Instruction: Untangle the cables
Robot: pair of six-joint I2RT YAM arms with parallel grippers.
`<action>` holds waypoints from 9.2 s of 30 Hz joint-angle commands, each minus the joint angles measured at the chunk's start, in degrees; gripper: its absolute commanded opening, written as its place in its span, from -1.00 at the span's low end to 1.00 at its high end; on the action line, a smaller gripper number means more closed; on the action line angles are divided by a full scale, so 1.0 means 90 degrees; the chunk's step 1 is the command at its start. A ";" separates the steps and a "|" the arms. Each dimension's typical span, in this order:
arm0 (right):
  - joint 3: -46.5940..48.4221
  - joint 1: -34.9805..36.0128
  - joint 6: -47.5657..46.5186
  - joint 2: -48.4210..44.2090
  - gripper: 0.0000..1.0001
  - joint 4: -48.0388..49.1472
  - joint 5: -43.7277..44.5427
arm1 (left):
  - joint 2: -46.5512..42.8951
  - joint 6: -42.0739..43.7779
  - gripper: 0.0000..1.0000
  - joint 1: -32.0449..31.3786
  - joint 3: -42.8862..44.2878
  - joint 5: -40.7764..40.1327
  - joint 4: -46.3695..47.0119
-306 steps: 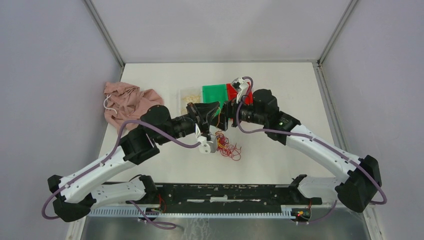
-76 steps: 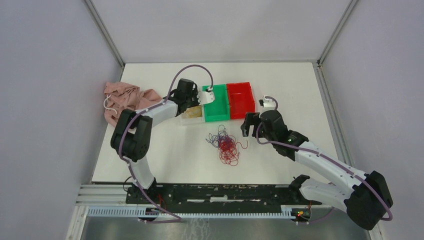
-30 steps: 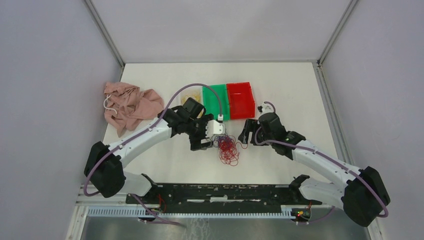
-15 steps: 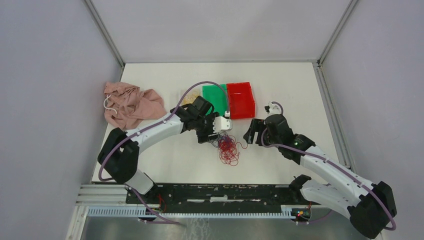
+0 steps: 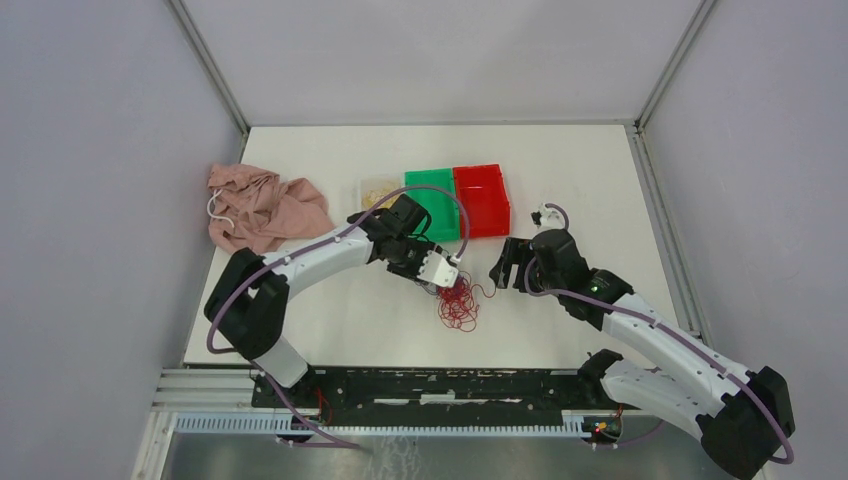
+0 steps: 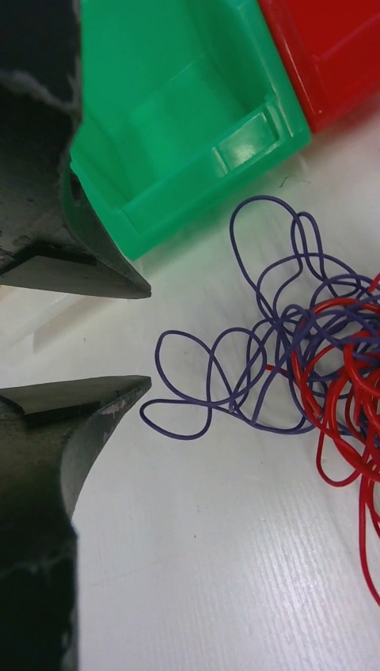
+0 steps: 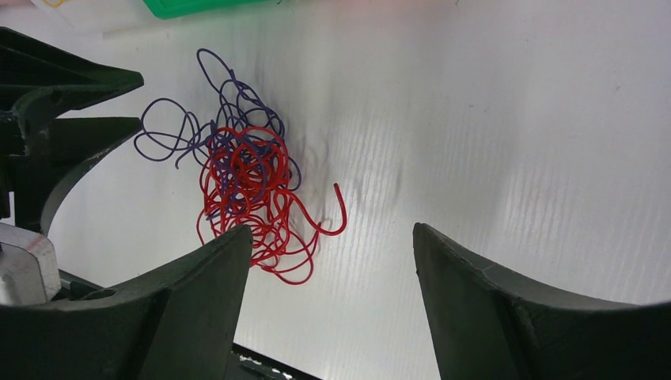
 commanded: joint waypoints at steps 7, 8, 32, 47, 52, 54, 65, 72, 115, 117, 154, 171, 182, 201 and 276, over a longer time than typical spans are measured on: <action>0.0383 0.0010 -0.0115 -0.0133 0.61 -0.0017 0.0178 | 0.0507 0.1426 -0.06 -0.0018 0.0467 0.0320 -0.0269; 0.0393 0.0009 -0.0115 -0.0140 0.61 -0.0019 0.0183 | 0.0544 0.1447 -0.07 -0.0018 0.0476 0.0318 -0.0246; 0.0585 -0.0026 0.0018 0.0013 0.63 0.0332 0.0054 | -0.1159 -0.1281 -0.94 -0.0277 0.1403 0.0685 -0.1160; 0.0546 -0.0026 -0.0170 -0.0456 0.86 0.1904 -0.0726 | -0.1933 -0.3171 -0.94 -0.0791 0.3204 -0.0147 -0.1096; 0.0562 -0.0018 -0.0196 -0.0605 0.86 0.2431 -0.0940 | -0.1989 -0.3178 -0.94 -0.1039 0.3427 -0.0349 -0.1002; 0.0621 -0.0023 -0.0207 -0.0578 0.86 0.2549 -0.0941 | -0.1969 -0.3170 -0.94 -0.1153 0.3506 -0.0428 -0.1002; 0.0769 0.0003 -0.0101 -0.0091 0.86 0.3017 -0.1349 | -0.1895 -0.2885 -0.94 -0.1454 0.3793 -0.0576 -0.1074; 0.0677 0.0013 0.0000 0.0150 0.83 0.3353 -0.1893 | -0.1795 -0.2400 -0.94 -0.1551 0.4132 -0.0701 -0.1065; 0.1068 0.1300 -0.1038 0.2291 0.71 0.3576 0.1057 | -0.1558 -0.2296 -0.94 -0.2123 0.5545 -0.0382 -0.1462; 0.0935 0.1353 -0.0991 0.2361 0.69 0.3797 0.1256 | -0.1554 -0.2305 -0.94 -0.2120 0.5861 -0.0122 -0.1484; -0.0735 0.1680 -0.0282 0.1200 0.73 0.4015 0.1514 | -0.1090 0.2378 -0.94 -0.2129 0.7036 -0.0922 0.4705; 0.0079 0.1682 -0.0985 -0.0230 0.85 0.4824 -0.1680 | -0.0239 0.3030 -0.94 -0.2127 0.7860 -0.1235 0.4188; 0.1053 0.1673 -0.1434 -0.0697 0.76 0.1952 0.0862 | -0.0045 0.3719 -0.94 -0.2123 0.7836 -0.1486 0.4018; 0.1110 0.1663 -0.1526 0.0063 0.65 0.3432 -0.1399 | 0.0591 0.3856 -0.94 -0.2127 0.8586 -0.1734 0.3869; 0.0942 0.0539 -0.1229 0.0694 0.74 0.2589 0.1134 | -0.1178 0.1761 -0.94 -0.1266 0.4458 -0.2683 0.3893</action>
